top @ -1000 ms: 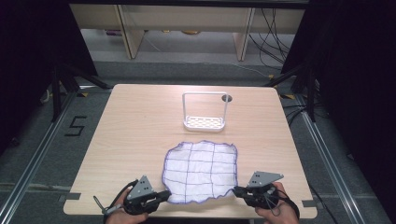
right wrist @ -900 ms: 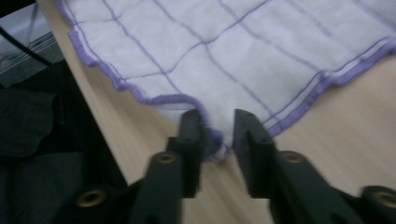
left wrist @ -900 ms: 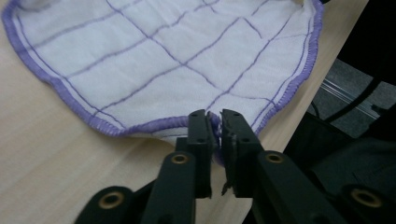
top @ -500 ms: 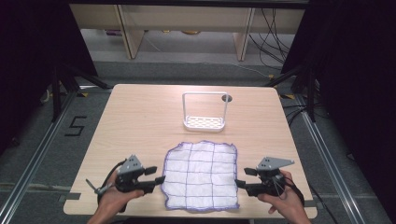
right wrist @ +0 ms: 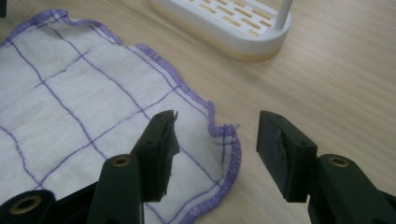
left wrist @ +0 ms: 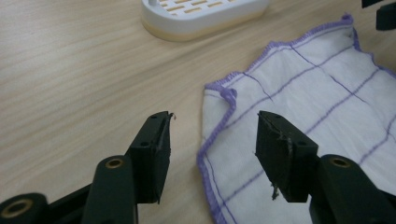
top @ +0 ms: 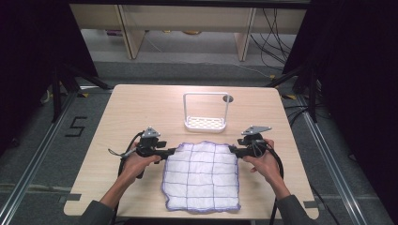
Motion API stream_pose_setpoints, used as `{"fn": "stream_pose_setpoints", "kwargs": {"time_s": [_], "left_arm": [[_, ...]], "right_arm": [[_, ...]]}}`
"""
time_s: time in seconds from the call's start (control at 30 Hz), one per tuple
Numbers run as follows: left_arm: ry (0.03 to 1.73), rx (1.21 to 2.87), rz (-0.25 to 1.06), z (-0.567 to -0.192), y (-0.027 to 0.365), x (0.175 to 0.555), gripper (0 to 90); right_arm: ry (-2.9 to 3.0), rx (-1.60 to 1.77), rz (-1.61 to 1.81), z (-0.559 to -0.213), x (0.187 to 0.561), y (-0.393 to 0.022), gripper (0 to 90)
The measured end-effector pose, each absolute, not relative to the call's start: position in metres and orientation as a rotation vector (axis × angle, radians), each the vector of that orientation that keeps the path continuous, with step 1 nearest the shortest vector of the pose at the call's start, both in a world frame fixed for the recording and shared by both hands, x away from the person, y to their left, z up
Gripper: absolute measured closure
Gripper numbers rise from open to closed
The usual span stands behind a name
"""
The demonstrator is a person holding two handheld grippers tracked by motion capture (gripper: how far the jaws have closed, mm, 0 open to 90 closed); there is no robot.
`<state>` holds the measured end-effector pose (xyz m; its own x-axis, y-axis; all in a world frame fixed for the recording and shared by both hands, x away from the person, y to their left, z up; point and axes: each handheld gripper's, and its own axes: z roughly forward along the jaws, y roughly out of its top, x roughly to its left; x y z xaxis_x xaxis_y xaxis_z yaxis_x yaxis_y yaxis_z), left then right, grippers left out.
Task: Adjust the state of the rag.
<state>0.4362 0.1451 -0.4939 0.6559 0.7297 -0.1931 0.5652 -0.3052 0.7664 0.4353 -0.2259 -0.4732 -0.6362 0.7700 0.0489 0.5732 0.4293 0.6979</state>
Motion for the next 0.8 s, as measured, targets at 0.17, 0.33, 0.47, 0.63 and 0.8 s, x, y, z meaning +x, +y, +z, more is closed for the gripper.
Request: {"fn": "stream_pose_setpoints", "kwargs": {"time_s": [0.17, 0.33, 0.47, 0.63, 0.8], "left_arm": [[0.992, 2.012, 0.184, -0.497, 0.127, 0.448, 43.6], [0.969, 2.07, 0.193, -0.504, 0.116, 0.457, 56.6], [0.947, 2.053, 0.208, -0.505, 0.118, 0.458, 80.7], [0.948, 2.021, 0.298, -0.498, 0.126, 0.458, 85.6], [0.959, 1.965, 0.319, -0.494, 0.133, 0.46, 86.2]], "right_arm": [[2.427, 1.161, 0.988, -0.479, 0.442, -0.222, 49.3], [2.418, 1.183, 1.003, -0.483, 0.447, -0.224, 53.3], [2.432, 1.175, 0.989, -0.484, 0.448, -0.225, 62.6], [2.431, 1.14, 1.003, -0.49, 0.454, -0.225, 79.3], [2.447, 1.125, 1.006, -0.487, 0.457, -0.226, 87.1]]}}
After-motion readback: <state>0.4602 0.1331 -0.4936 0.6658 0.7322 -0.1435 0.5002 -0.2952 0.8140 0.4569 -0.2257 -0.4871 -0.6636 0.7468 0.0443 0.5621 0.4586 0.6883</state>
